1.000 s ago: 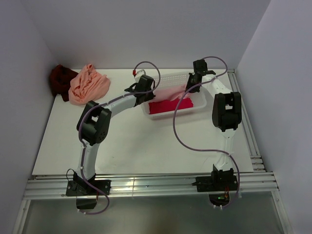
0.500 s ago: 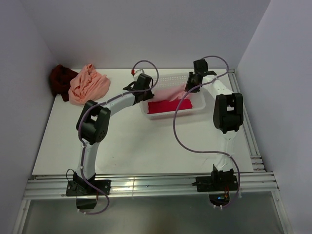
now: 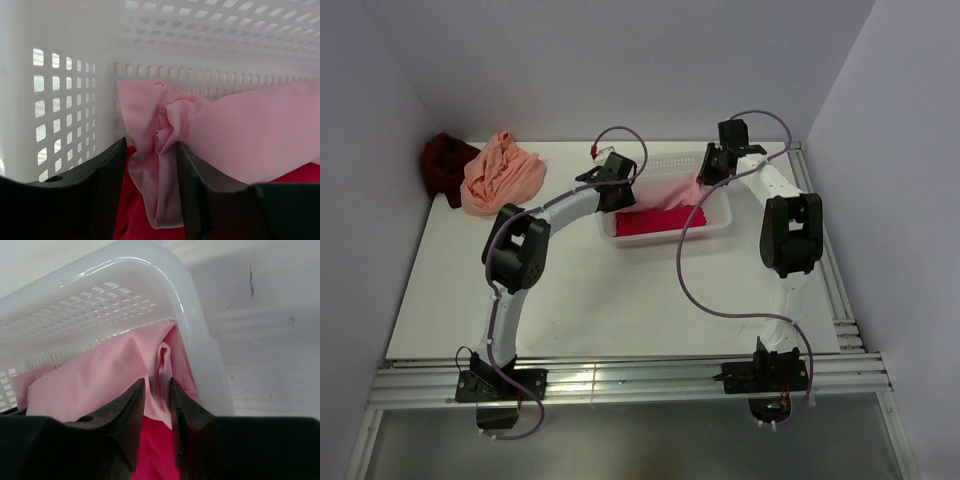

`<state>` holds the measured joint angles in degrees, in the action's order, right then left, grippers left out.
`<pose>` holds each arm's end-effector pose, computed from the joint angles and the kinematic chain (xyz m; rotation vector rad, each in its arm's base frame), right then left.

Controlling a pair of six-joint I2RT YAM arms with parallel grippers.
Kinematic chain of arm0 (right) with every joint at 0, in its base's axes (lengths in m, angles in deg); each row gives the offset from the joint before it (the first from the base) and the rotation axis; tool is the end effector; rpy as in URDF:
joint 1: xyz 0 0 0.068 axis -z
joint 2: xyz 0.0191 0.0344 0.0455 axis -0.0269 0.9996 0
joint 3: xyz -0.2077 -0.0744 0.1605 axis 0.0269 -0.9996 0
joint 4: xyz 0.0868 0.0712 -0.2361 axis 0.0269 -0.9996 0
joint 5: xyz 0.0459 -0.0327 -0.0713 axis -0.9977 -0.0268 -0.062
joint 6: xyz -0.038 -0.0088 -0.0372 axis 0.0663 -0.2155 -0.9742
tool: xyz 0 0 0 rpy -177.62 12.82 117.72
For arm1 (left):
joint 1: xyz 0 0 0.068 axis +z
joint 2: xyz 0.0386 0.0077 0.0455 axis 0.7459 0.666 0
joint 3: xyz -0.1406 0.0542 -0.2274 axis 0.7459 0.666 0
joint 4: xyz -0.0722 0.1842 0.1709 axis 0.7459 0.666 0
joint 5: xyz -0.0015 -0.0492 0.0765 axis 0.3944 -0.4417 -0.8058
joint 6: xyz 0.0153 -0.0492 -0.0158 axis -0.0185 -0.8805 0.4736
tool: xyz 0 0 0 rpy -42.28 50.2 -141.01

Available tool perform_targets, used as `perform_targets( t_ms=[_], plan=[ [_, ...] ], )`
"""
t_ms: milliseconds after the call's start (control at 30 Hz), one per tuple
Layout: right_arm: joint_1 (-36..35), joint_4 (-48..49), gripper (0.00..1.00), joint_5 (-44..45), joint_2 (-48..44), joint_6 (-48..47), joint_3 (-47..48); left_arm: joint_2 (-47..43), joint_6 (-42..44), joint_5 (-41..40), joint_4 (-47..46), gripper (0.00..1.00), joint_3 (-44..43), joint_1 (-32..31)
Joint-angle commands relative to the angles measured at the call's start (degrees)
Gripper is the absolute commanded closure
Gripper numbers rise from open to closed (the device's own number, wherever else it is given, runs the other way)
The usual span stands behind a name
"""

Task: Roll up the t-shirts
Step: Place the rolled tshirt into the container

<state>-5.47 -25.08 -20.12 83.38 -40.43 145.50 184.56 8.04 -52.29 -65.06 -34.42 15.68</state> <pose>0.4724 0.0628 0.2253 0.2885 2.4460 0.3952 0.4173 -0.2552 0.1922 -0.3824 2.3745 -0.3130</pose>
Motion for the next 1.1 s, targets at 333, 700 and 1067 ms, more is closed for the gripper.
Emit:
perform_targets(
  t_ms=[333,700,1067],
  plan=[
    [-3.63,2.41,0.78,1.42,-5.88,-0.77,-1.24,-4.75,2.32,-4.90,5.99,0.42,-6.41,-0.31],
    [-4.68,1.45,0.87,5.81,0.97,0.55,0.51,-7.91,3.81,-6.84,9.69,0.36,-9.86,-0.75],
    [-5.83,1.62,0.91,6.62,3.71,0.64,1.05,-7.23,2.50,-2.45,6.79,0.74,-6.77,-5.76]
  ],
)
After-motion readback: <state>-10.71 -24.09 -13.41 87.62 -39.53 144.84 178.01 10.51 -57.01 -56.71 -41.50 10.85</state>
